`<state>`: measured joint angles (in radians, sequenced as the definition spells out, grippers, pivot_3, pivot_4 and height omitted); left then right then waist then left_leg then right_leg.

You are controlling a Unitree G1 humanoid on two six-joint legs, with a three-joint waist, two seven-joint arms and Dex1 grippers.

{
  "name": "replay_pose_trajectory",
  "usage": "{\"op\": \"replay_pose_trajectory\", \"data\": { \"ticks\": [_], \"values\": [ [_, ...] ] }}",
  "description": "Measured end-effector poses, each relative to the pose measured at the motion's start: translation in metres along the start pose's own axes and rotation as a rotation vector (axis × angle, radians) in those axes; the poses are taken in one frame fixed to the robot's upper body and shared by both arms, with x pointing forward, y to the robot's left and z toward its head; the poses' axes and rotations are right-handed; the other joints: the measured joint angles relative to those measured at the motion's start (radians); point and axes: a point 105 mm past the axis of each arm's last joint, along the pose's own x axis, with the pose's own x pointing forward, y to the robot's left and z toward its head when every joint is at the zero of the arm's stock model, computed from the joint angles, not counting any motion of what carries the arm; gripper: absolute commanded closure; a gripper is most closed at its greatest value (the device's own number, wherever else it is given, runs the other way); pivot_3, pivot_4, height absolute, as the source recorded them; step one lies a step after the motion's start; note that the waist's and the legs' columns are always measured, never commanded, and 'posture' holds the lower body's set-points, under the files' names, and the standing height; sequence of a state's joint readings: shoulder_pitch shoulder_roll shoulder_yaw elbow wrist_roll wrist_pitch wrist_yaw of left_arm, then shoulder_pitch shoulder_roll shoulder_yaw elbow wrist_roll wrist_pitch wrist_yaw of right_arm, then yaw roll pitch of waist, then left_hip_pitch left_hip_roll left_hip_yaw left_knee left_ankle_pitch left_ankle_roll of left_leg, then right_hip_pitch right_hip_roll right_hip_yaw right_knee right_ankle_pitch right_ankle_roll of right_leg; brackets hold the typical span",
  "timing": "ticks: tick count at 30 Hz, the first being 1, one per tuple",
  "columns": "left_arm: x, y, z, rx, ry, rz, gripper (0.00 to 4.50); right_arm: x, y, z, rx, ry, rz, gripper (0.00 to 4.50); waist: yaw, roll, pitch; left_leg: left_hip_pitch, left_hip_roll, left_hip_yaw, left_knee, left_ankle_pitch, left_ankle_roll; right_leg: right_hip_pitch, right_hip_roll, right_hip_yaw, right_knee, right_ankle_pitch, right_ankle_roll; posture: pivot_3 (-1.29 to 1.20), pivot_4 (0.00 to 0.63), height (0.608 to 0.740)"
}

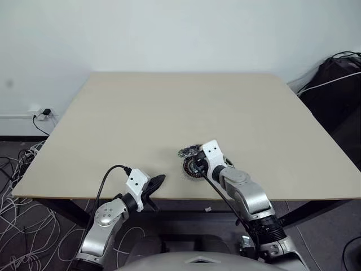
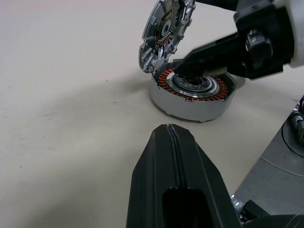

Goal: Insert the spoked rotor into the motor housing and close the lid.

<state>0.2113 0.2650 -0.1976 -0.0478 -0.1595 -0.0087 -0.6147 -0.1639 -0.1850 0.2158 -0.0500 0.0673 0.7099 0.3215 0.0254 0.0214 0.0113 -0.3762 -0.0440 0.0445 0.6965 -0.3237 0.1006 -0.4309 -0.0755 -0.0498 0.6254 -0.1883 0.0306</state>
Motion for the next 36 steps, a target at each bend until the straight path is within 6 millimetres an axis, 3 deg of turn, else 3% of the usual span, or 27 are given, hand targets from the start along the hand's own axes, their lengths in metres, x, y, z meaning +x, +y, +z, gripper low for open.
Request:
{"op": "replay_pose_trajectory", "data": {
  "ticks": [9, 15, 22, 25, 32, 36],
  "values": [
    [-0.002, 0.0, -0.003, -0.005, 0.009, 0.004, 4.5, -0.001, 0.008, 0.003, -0.003, -0.009, 0.022, 4.47, 0.0, 0.0, 0.0, 0.0, 0.0, 0.0, 0.0, 0.0, 0.0, 0.0, 0.0, 0.0, 0.0, 0.0, 0.0, 0.0, 0.0, 0.74],
    [-0.002, 0.0, -0.003, -0.005, 0.011, 0.003, 4.5, -0.01, 0.015, 0.025, -0.015, -0.098, 0.06, 4.47, -0.001, 0.0, 0.0, 0.0, 0.0, 0.0, -0.001, 0.0, 0.0, 0.0, 0.0, 0.0, 0.0, 0.0, 0.0, 0.0, 0.0, 0.74],
    [-0.002, 0.0, -0.003, -0.005, 0.013, 0.002, 4.5, -0.005, 0.012, -0.002, -0.002, 0.001, 0.052, 4.47, -0.002, 0.0, 0.0, 0.0, 0.0, 0.0, -0.001, 0.0, 0.0, 0.0, 0.0, 0.0, 0.0, 0.0, 0.0, 0.0, 0.0, 0.74],
    [-0.002, 0.0, -0.003, -0.005, 0.013, 0.002, 4.5, -0.004, 0.013, -0.005, -0.03, 0.017, 0.049, 4.47, -0.002, 0.0, -0.001, 0.0, 0.0, 0.0, -0.001, 0.0, 0.0, 0.0, 0.0, 0.0, 0.0, 0.0, 0.0, 0.0, 0.0, 0.74],
    [-0.002, 0.0, -0.004, -0.007, 0.016, 0.002, 4.5, -0.008, 0.02, 0.0, -0.008, -0.015, 0.092, 4.47, -0.002, 0.0, 0.0, 0.0, 0.0, 0.0, -0.001, 0.0, 0.0, 0.0, 0.0, 0.0, 0.0, 0.0, 0.0, 0.0, 0.0, 0.74],
    [-0.002, 0.0, -0.003, -0.006, 0.015, 0.0, 4.5, -0.013, 0.017, 0.017, -0.008, -0.081, 0.093, 4.47, -0.002, 0.0, 0.0, 0.0, 0.0, 0.0, -0.001, 0.0, 0.0, 0.0, 0.0, 0.0, 0.0, 0.0, 0.0, 0.0, 0.0, 0.74]
  ]
}}
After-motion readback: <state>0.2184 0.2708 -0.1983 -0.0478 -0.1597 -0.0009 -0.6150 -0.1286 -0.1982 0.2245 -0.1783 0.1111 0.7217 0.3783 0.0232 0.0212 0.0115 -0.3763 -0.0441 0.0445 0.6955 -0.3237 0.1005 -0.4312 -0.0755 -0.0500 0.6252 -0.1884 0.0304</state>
